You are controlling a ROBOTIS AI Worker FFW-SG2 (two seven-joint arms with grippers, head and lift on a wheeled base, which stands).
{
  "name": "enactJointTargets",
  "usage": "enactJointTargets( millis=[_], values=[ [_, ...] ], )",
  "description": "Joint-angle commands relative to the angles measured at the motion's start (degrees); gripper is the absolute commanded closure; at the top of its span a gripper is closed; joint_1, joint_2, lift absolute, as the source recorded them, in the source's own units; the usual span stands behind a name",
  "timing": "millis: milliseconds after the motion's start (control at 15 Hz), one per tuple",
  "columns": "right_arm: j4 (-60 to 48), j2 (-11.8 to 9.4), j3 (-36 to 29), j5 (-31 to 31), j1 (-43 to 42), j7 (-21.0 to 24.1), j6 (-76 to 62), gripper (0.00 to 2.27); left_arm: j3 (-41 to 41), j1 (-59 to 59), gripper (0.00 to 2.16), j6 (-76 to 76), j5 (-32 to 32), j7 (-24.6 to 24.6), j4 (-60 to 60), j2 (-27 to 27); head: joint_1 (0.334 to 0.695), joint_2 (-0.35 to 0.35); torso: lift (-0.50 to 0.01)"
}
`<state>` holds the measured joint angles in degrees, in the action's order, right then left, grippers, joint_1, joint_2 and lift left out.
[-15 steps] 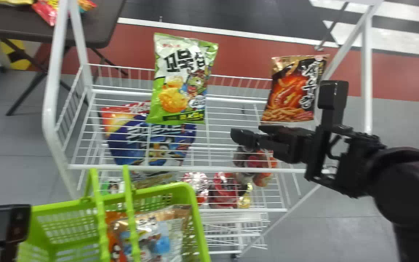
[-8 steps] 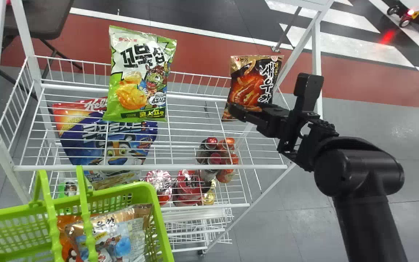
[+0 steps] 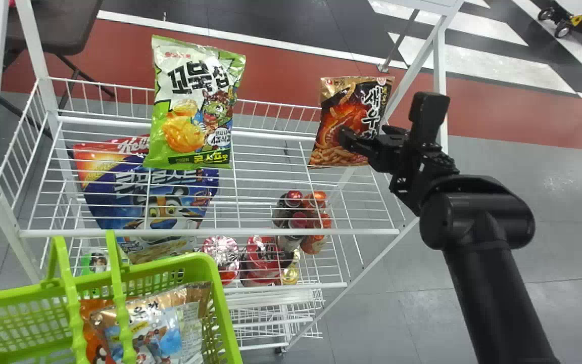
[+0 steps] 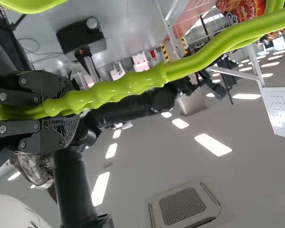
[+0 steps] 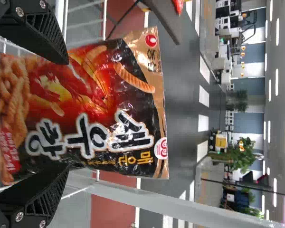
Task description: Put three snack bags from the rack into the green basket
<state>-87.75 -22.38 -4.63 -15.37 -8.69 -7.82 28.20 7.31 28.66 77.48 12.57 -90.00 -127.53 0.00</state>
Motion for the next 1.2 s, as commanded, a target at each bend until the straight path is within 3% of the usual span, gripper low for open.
enactJointTargets(
  millis=[0,200,267,400,467,600,1133],
  values=[
    [4.61,-0.47,2.79,1.57,-2.73,0.00,-2.40,0.13,0.43,0.17,2.15,0.00,0.09,-0.57,-0.08,-0.15,0.695,-0.350,0.000],
    [6.72,-0.47,3.40,1.66,-3.79,-0.88,-2.40,0.50,0.86,0.44,2.15,0.00,0.18,-0.57,-0.17,-0.15,0.695,-0.350,0.000],
    [7.16,-0.64,3.40,1.75,-4.05,-2.02,-2.22,0.83,0.95,0.44,2.15,0.00,0.18,-0.57,-0.17,-0.15,0.695,-0.350,0.000],
    [6.28,-0.73,3.05,0.60,-3.61,-2.55,-0.82,1.95,1.04,0.44,2.15,0.17,0.18,-0.57,-0.26,-0.15,0.695,-0.350,0.000],
    [4.52,-0.64,2.35,-0.01,-2.56,-2.46,-0.29,2.14,1.13,0.44,2.15,0.00,0.18,-0.57,-0.26,-0.15,0.695,-0.350,0.000],
    [0.66,-0.64,0.77,-0.72,-0.53,-2.55,0.94,2.25,1.22,0.44,2.15,0.00,0.18,-0.57,-0.17,-0.15,0.695,-0.350,0.000],
    [-25.80,0.06,-3.63,-9.68,11.33,-4.57,14.48,2.25,1.39,0.35,2.15,0.17,0.18,-0.57,-0.08,-0.15,0.695,-0.350,0.000]
  ],
)
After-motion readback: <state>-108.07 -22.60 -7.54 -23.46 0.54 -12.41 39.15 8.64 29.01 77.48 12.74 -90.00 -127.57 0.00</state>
